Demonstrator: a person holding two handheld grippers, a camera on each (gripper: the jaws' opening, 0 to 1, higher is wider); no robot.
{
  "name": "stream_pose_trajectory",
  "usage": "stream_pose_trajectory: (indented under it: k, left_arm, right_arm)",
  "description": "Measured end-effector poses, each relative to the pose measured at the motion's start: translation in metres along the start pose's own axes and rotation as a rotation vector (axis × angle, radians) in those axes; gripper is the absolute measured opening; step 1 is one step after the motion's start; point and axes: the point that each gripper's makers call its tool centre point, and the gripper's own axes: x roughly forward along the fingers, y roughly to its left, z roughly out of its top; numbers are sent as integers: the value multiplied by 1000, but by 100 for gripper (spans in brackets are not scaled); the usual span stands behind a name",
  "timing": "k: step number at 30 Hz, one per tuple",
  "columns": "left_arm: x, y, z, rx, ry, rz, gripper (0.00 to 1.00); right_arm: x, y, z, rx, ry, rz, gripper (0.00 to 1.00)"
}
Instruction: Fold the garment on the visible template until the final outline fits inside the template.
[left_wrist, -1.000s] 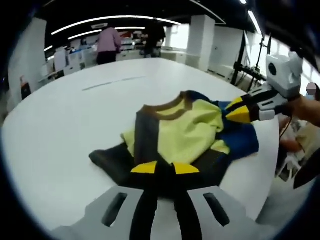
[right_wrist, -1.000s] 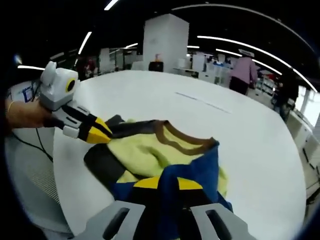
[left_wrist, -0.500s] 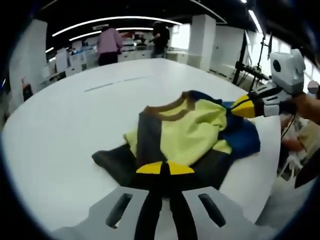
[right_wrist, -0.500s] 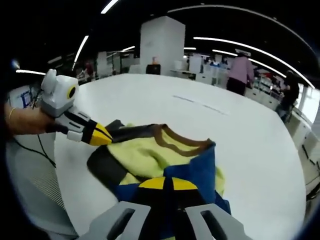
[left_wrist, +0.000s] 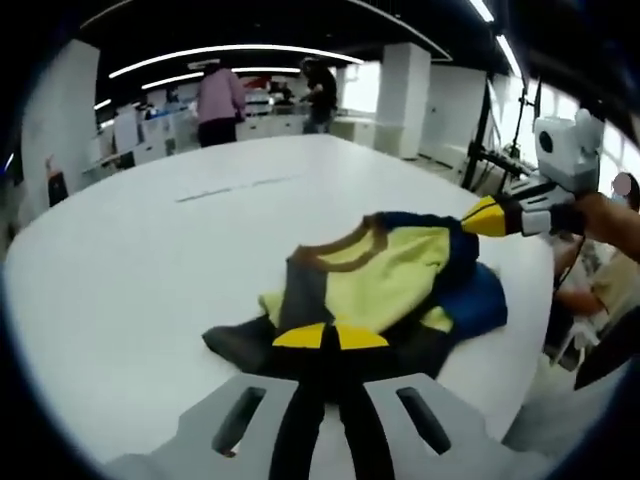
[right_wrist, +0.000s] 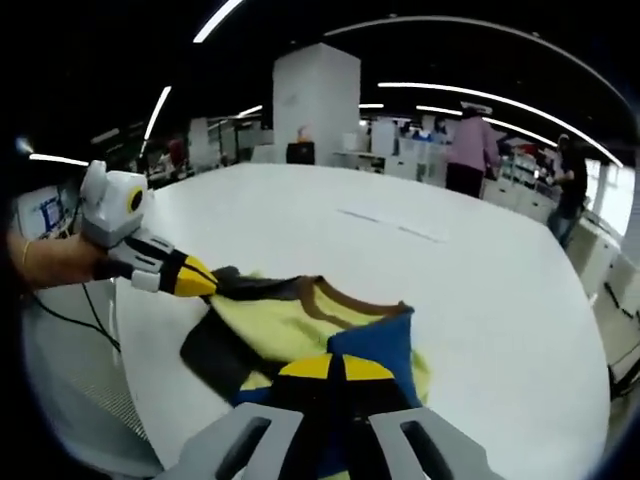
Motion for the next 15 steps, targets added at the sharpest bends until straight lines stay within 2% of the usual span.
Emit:
stream_pose_trajectory:
  k: [6, 8, 15]
  left_arm:
    - [-6, 5, 12, -32, -17, -17, 0]
    - [-7, 8, 17, -73, -35, -19, 0]
    - [-12, 17, 29, -114, -56, -17, 0]
  right_arm:
    - [-6, -8, 9, 39, -22, -4, 0]
    - [-9, -15, 13, 49, -26, -9, 0]
    - [-16, -31, 29, 103, -57, -5, 0]
